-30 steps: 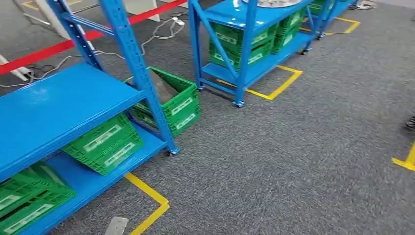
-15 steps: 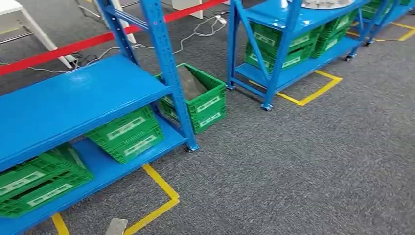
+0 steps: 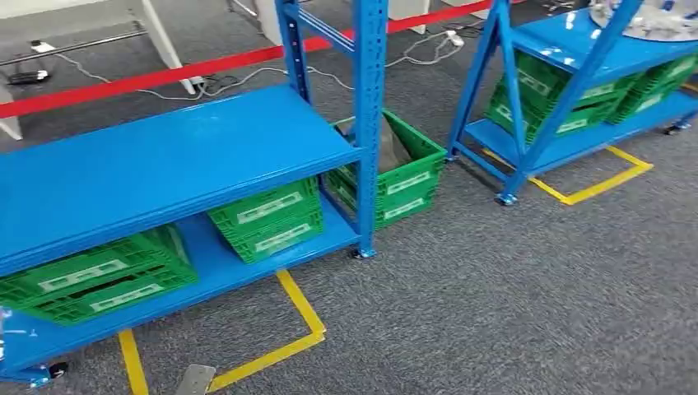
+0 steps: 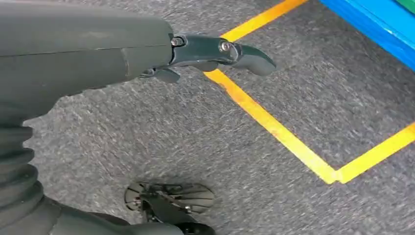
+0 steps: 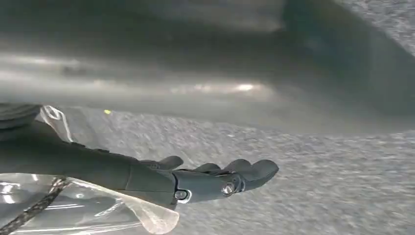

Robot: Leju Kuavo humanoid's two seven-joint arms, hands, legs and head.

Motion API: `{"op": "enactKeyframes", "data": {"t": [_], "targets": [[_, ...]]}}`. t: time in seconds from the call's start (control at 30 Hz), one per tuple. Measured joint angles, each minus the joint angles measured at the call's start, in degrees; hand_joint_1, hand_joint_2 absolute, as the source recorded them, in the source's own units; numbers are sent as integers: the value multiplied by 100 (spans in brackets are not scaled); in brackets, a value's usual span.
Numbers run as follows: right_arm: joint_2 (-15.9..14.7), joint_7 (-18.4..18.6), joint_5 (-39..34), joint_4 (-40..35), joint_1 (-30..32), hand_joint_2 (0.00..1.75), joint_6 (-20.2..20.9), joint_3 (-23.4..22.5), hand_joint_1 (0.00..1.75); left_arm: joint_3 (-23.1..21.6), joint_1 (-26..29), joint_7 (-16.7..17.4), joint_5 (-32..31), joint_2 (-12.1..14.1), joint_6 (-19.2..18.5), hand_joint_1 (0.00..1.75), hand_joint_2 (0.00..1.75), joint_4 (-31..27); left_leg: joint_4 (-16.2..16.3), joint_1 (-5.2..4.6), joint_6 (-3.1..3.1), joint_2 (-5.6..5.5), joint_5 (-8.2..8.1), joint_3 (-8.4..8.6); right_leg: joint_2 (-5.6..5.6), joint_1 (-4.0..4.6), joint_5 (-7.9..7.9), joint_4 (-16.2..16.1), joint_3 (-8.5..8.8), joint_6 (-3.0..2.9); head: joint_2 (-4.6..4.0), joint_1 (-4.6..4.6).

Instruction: Take the parts from the cabinet and place them on the table.

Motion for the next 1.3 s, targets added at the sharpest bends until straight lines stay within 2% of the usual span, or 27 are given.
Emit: {"op": "enactKeyframes", "data": {"t": [0.03, 0.07, 0.17, 0.2, 0.23, 0.27, 0.33, 0.37, 0.43, 0.47, 0.5, 0.53, 0.57, 0.67, 0.7, 0.77, 0.8, 0.87, 0.93, 1.0, 1.03, 1.07, 1.1, 1.17, 1.2, 1.27, 1.3], "targets": [[2, 0, 2, 4, -2, 0, 9, 0, 0, 0, -18, 0, 0, 7, 0, 0, 175, 0, 77, -28, -49, -53, -39, -51, 250, -12, -148, -125, 70, 16, 0, 31], [2, 0, 4, 4, 0, 0, 9, 0, 0, 0, -29, 2, 0, 4, 0, 0, 175, 0, 115, -20, -66, -131, -37, -92, 196, -7, -143, -120, 110, -100, 0, 18], [2, 7, 0, 4, -11, 0, 9, 0, 0, 6, 14, 4, 0, 13, 0, 0, 175, 0, 96, 11, -121, -268, -22, -127, 36, 8, -136, -131, 131, -227, 0, 24], [20, 4, 2, 4, -11, 0, 9, 2, 0, 9, 21, 7, 2, 24, 0, 0, 175, 0, 147, -3, -144, -164, -71, -122, -52, 0, -137, -152, 157, -268, 0, 20], [11, 2, 2, 2, -9, 0, 9, 2, 0, 9, 5, 7, 2, 15, 0, 0, 175, 0, 362, -18, -179, 146, -201, -223, -100, 3, -153, -165, 182, -307, 0, -35], [11, 2, 2, 2, 1, 0, 9, 2, 0, 9, -16, 7, 2, 15, 0, 0, 175, 0, 768, -1, -210, 320, -407, -431, -192, 23, -166, -166, 194, -337, 0, -53], [9, 2, 0, 2, 15, 0, 9, 0, 0, 9, -26, 7, 2, 15, 0, 0, 175, 0, 1674, 19, -230, 438, -764, -893, -355, 56, -199, -165, 207, -374, 0, -55], [9, 2, 0, 2, 12, 0, 9, 0, 0, 9, -14, 7, 0, 13, -2, 0, 175, 0, 1900, 19, -225, 448, -792, -1016, -425, 69, -212, -165, 217, -380, 0, -50], [9, 2, 0, 2, 5, 0, 9, 2, 0, 9, 12, 15, 2, 13, -2, 0, 175, 0, 1535, 0, -159, 459, -428, -861, -561, 108, -248, -165, 266, -385, 0, -55], [11, 2, 0, 2, 0, 0, 9, 2, 0, 9, 12, 20, 2, 15, 0, 0, 175, 0, 1043, -23, -90, 492, -151, -627, -624, 132, -270, -168, 304, -389, 0, -55], [13, 2, 0, 2, -5, 0, 9, 2, 0, 11, 5, 20, 2, 18, 0, 0, 175, 0, 551, -82, 18, 617, 85, -387, -688, 149, -293, -178, 344, -392, 0, -55], [35, 2, 0, 9, -5, 0, 11, 2, 0, 11, -3, 20, 2, 39, 0, 0, 175, 0, 278, -180, 146, 928, 74, -238, -743, 140, -311, -195, 317, -385, 0, -39], [50, 2, 0, 11, -1, 0, 13, 2, 0, 11, -26, 20, 2, 44, 0, 0, 175, 0, 152, -196, 181, 981, 11, -201, -806, 182, -346, -193, 386, -337, 0, -59], [48, 7, 0, 11, -43, 0, 13, 2, 0, 11, 4, 22, 0, 44, 0, 0, 175, 0, 88, -215, 200, 761, 39, -203, -1038, 174, -349, -274, 464, -273, 0, -57], [46, 7, 0, 11, -50, 0, 11, 4, 0, 11, 28, 22, 0, 31, 0, 0, 175, 0, -89, -101, 172, 678, 125, -75, -1026, 176, -405, -278, 461, -252, 0, -63], [42, 2, 0, 11, -60, 0, 7, 7, 0, 15, 13, 24, 11, 31, 9, 0, 175, 0, -168, -95, 197, 585, 163, -3, -453, 151, -646, 185, 283, -212, 0, -13], [42, 2, 2, 11, -39, 0, 13, 7, 0, 15, -14, 24, 9, 24, 9, 0, 175, 0, -167, -85, 199, 494, 159, -12, -309, 132, -843, 678, 23, -183, 0, -2], [37, 15, -2, 11, -17, 0, 13, 7, 0, 15, -11, 24, 4, 2, -7, 0, 175, 0, -163, -82, 184, 325, 142, -6, -248, 99, -1039, 1408, -444, -130, 0, -4], [28, 20, -2, 11, -3, 0, 13, 7, 0, 15, 12, 24, 7, -7, -7, 0, 175, 2, -143, -50, 139, 175, 113, 20, -246, 80, -689, 1178, -456, -83, 0, -2], [22, 15, -2, 11, -4, 0, 11, 7, 0, 17, 10, 24, 9, -7, -7, 0, 175, 2, -50, 7, 38, 20, 36, 41, -129, 13, -49, 177, -53, -5, 0, 0], [24, 13, -2, 11, -3, 0, 13, 7, 0, 17, 4, 24, 9, 0, -7, 0, 175, 0, 10, 14, -19, -34, -15, 13, 148, -25, -91, -57, 83, 45, 0, 2], [35, 9, -2, 17, -2, 0, 13, 7, 0, 17, -26, 33, 9, 2, -7, 0, 175, 2, 114, 7, -63, -102, -61, -42, 269, -25, -158, -186, 126, -26, 0, 51], [33, 9, -2, 17, -3, 0, 11, 7, 0, 17, -20, 35, 9, 2, -4, 0, 175, 2, 94, 7, -82, -139, -39, -62, 183, -7, -151, -136, 152, -127, 0, 40], [35, 18, -11, 17, -11, 0, 9, 7, 0, 20, 14, 37, 9, 2, -7, 0, 175, 2, 77, 25, -124, -249, -13, -87, 86, 21, -153, -121, 154, -207, 0, 31], [37, 11, -4, 17, -8, 0, 9, 9, 0, 22, 17, 37, 9, 9, -5, 0, 175, 2, 100, 32, -138, -285, -39, -91, 15, -29, -140, -153, 171, -263, 0, 22], [35, 9, -2, 17, -2, 0, 7, 13, 0, 22, 4, 37, 9, 6, -4, 0, 175, 2, 532, 5, -205, 284, -287, -292, -128, -3, -159, -167, 210, -330, 0, -44], [35, 9, -2, 17, 6, 0, 7, 13, 0, 22, -15, 37, 9, 7, -4, 0, 175, 2, 947, 17, -226, 388, -482, -506, -205, 11, -171, -166, 214, -348, 0, -31]]}}
